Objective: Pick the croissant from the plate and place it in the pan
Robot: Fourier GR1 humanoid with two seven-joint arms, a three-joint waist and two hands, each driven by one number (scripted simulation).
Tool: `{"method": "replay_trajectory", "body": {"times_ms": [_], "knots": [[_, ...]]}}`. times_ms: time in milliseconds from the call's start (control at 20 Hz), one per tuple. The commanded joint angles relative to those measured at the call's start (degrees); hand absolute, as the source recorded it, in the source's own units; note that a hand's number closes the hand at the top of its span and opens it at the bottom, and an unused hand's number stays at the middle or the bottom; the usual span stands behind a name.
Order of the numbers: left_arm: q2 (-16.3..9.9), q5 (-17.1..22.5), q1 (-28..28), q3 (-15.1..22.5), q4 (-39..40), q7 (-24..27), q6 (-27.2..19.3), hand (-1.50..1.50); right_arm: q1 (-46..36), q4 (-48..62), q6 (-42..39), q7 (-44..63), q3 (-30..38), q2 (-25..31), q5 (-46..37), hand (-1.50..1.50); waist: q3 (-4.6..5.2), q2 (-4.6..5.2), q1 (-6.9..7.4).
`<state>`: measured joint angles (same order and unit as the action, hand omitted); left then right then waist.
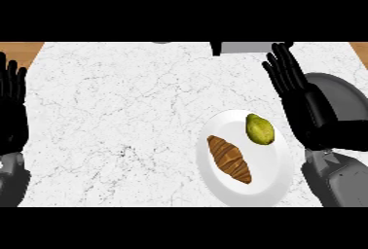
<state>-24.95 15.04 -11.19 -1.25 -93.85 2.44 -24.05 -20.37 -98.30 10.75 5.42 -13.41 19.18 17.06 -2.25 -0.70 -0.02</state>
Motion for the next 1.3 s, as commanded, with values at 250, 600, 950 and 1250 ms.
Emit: {"method": "replay_trajectory", "body": {"times_ms": [250, 600, 950, 1250], "knots": [[-2.86, -4.28, -0.55, 16.33, 2.55, -7.33, 12.79, 0.0, -6.37, 18.54, -13.4, 11.78, -6.82, 4.38, 1.29, -1.5, 2.19, 3.02, 2.5], [-1.29, -2.53, -1.02, 16.82, 6.07, -9.91, 16.59, 0.0, -0.08, 29.06, 0.19, -3.61, -14.02, 2.03, -23.04, -1.5, 2.2, 1.04, 0.3], [0.83, -6.12, -0.46, 17.97, 7.49, -9.81, 16.06, 0.0, -8.29, 30.79, -16.92, 4.36, -17.66, 9.78, -26.35, -1.5, 2.32, 0.79, 0.34], [0.97, -5.1, -3.53, 16.59, 6.77, -12.74, 17.03, 0.0, -19.65, 29.81, -29.11, 18.16, -22.7, 8.91, -29.91, -1.5, 2.36, 0.85, 0.77]]}}
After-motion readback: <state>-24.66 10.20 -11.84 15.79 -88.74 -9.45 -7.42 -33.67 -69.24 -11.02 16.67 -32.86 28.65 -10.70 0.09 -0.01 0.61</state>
